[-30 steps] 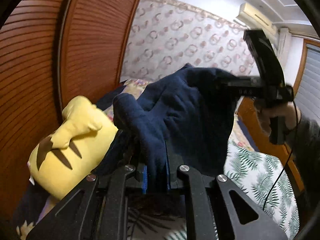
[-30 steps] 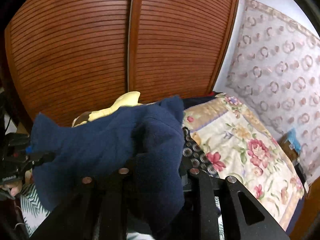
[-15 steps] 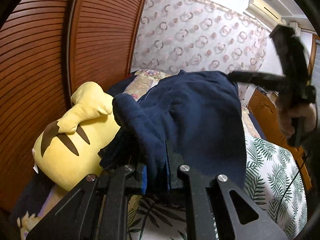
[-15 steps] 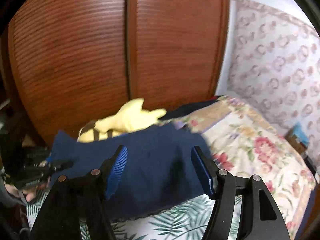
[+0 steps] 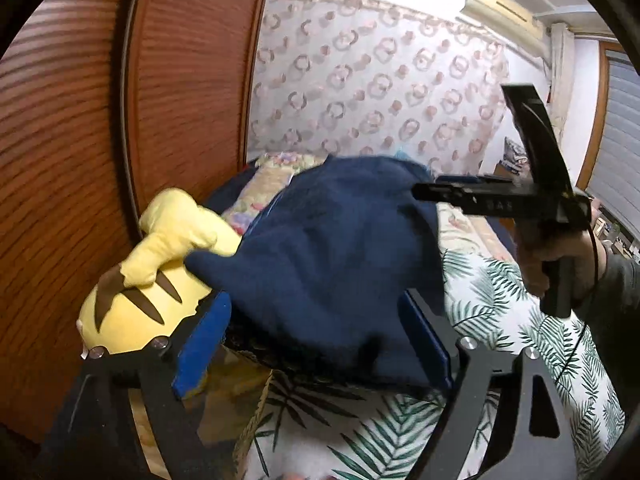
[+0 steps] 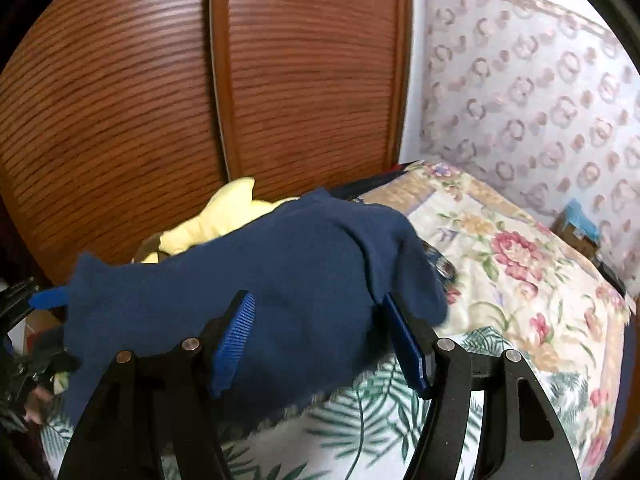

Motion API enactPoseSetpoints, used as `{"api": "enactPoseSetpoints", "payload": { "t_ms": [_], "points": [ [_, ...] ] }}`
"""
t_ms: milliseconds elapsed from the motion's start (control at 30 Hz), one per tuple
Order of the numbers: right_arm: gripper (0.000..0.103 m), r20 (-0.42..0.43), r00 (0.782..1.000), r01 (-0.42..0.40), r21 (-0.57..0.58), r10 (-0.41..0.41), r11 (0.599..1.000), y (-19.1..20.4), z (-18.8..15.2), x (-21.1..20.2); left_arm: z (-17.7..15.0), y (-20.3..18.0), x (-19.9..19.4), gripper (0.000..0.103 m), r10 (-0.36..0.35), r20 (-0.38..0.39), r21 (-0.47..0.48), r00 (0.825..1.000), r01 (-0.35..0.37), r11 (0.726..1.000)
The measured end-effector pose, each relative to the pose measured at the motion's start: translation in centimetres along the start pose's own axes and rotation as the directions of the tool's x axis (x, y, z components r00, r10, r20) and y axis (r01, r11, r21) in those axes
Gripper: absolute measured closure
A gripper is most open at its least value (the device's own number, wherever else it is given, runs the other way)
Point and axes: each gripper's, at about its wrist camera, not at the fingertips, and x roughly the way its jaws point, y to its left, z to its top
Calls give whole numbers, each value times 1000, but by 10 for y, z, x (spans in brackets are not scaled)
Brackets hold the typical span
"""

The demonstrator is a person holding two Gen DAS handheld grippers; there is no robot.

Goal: Fold small clothes
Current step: 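Open both grippers and release the shirt on the pillow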

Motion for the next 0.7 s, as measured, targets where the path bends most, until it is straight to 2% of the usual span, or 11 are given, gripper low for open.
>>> {"api": "enactPoseSetpoints", "payload": {
  "t_ms": [67, 133, 267, 533, 700],
  "points": [
    [35, 34, 999, 14, 31, -15, 999, 6, -12, -25, 0, -9, -8, 7, 17, 9, 40, 1000, -18, 999],
    [35, 71, 997, 33, 65, -37, 997, 15, -30, -49, -1, -21, -16, 7, 18, 19, 88, 1000, -20, 996],
    [35, 113, 989, 87, 102, -98, 991, 39, -59, -85, -8, -36, -29, 6, -21, 27, 116, 999, 18, 993],
    [29, 117, 969, 195, 186, -218, 963, 75, -115, -156, -28, -74, -46, 6, -88, 24, 162, 996, 83, 983],
    [20, 105, 952, 254, 246, -286, 936, 101, -141, -189, -37, -102, -55, 6, -128, 24, 197, 991, 121, 973]
  ]
}}
